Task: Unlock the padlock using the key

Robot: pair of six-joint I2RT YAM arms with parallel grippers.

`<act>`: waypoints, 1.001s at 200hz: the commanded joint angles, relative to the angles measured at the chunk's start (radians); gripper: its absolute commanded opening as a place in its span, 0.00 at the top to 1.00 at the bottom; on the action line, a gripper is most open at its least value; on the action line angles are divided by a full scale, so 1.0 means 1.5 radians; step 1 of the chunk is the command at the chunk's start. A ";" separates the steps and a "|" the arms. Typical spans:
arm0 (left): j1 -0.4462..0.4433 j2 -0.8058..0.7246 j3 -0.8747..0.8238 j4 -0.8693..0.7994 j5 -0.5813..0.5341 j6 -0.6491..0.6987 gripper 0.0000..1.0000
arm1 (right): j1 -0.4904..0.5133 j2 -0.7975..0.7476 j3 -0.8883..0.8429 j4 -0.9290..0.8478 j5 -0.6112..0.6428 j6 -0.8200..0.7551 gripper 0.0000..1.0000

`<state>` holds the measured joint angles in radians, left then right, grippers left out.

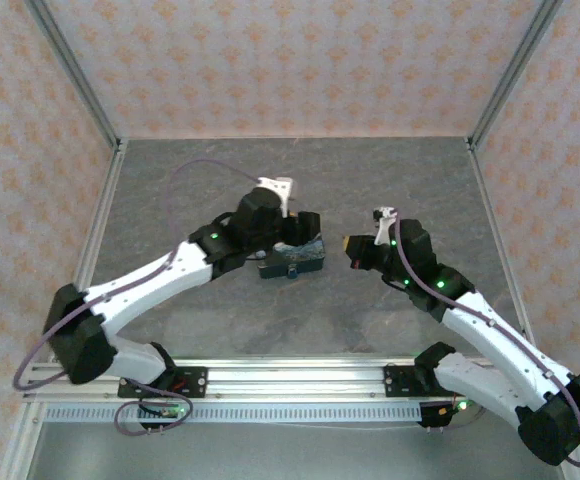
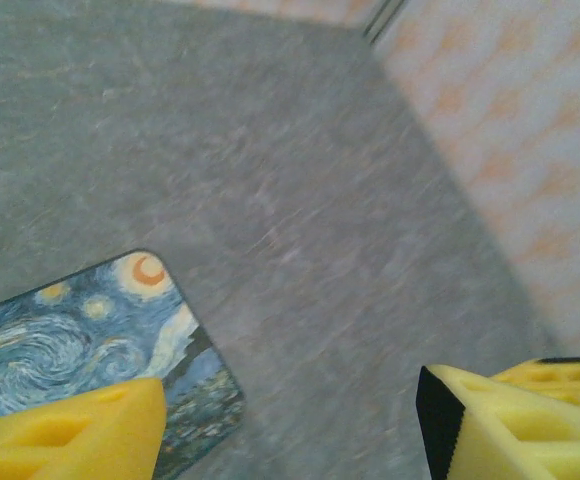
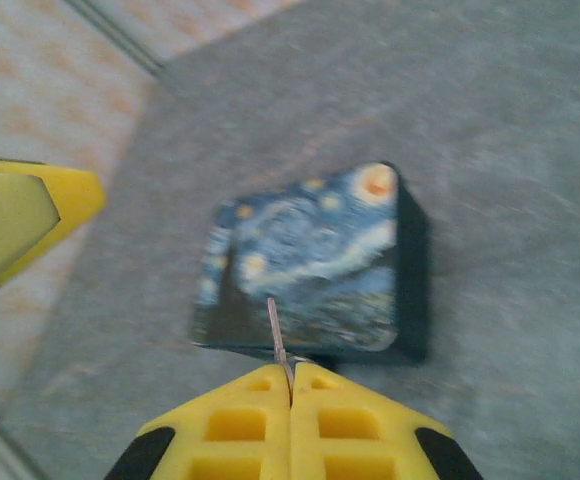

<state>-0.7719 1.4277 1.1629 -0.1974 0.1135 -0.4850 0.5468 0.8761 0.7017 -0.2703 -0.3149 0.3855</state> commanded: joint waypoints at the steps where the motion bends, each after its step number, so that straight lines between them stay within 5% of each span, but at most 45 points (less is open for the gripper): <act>1: -0.031 0.087 0.087 -0.144 -0.060 0.098 0.31 | -0.025 0.011 0.004 -0.107 0.050 -0.019 1.00; 68: -0.050 0.279 0.248 -0.229 -0.056 0.127 0.33 | -0.118 0.015 -0.029 -0.152 0.023 0.015 1.00; 200: -0.070 0.297 0.182 -0.232 -0.007 0.088 0.33 | -0.138 0.015 -0.032 -0.166 0.000 0.011 1.00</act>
<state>-0.8707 1.8771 1.4525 -0.5140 0.0971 -0.3397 0.3450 0.9016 0.6533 -0.4881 -0.3138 0.3992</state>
